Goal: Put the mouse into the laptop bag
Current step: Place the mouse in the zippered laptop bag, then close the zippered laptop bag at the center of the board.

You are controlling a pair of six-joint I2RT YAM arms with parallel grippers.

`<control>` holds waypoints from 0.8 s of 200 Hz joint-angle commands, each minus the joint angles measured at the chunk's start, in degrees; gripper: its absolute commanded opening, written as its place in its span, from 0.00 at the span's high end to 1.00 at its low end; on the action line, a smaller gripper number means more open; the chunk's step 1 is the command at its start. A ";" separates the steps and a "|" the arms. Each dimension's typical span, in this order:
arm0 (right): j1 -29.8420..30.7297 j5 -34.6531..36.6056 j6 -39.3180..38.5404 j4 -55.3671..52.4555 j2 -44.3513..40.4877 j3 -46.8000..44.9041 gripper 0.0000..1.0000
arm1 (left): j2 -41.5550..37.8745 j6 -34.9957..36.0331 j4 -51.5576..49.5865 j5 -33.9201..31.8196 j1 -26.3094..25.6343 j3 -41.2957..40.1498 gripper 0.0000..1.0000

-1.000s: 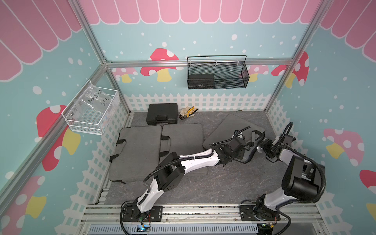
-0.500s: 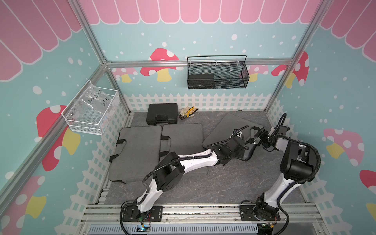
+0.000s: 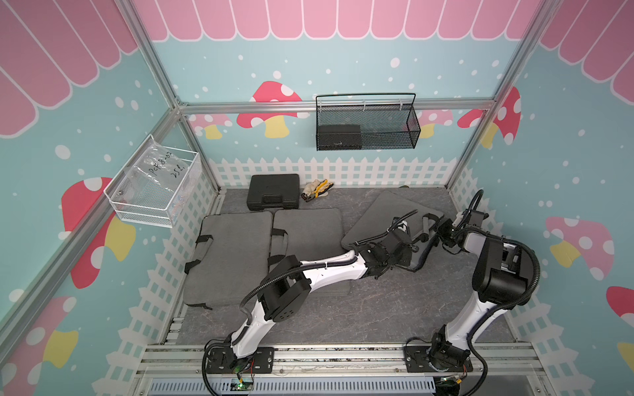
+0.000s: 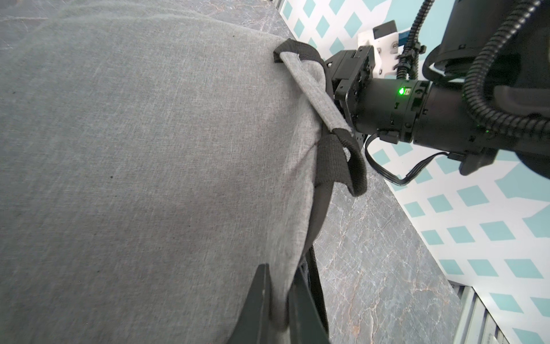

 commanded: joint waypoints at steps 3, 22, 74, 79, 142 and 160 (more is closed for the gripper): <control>1.12 -1.16 -0.20 1.89 1.98 0.09 0.50 | -2.64 -1.41 3.48 0.76 0.45 -0.21 1.00; 1.35 -1.61 -0.37 1.92 1.98 0.44 0.51 | -2.64 -1.51 3.58 1.05 0.48 -0.46 1.00; 1.69 3.65 0.68 -2.09 -8.07 -5.19 0.43 | -6.83 -2.84 1.91 -0.74 0.82 -2.96 0.24; 1.70 4.34 0.81 -2.52 -9.75 -6.24 0.40 | -7.86 -3.17 1.48 -1.06 0.91 -3.46 0.18; 8.16 9.78 -0.54 -6.68 -32.97 -19.59 0.24 | -28.12 -7.20 -13.61 -3.43 2.59 -10.39 0.01; 15.56 15.74 -0.73 -10.20 -39.71 -20.59 0.19 | -34.38 -8.69 -16.19 -6.11 2.59 -14.36 0.01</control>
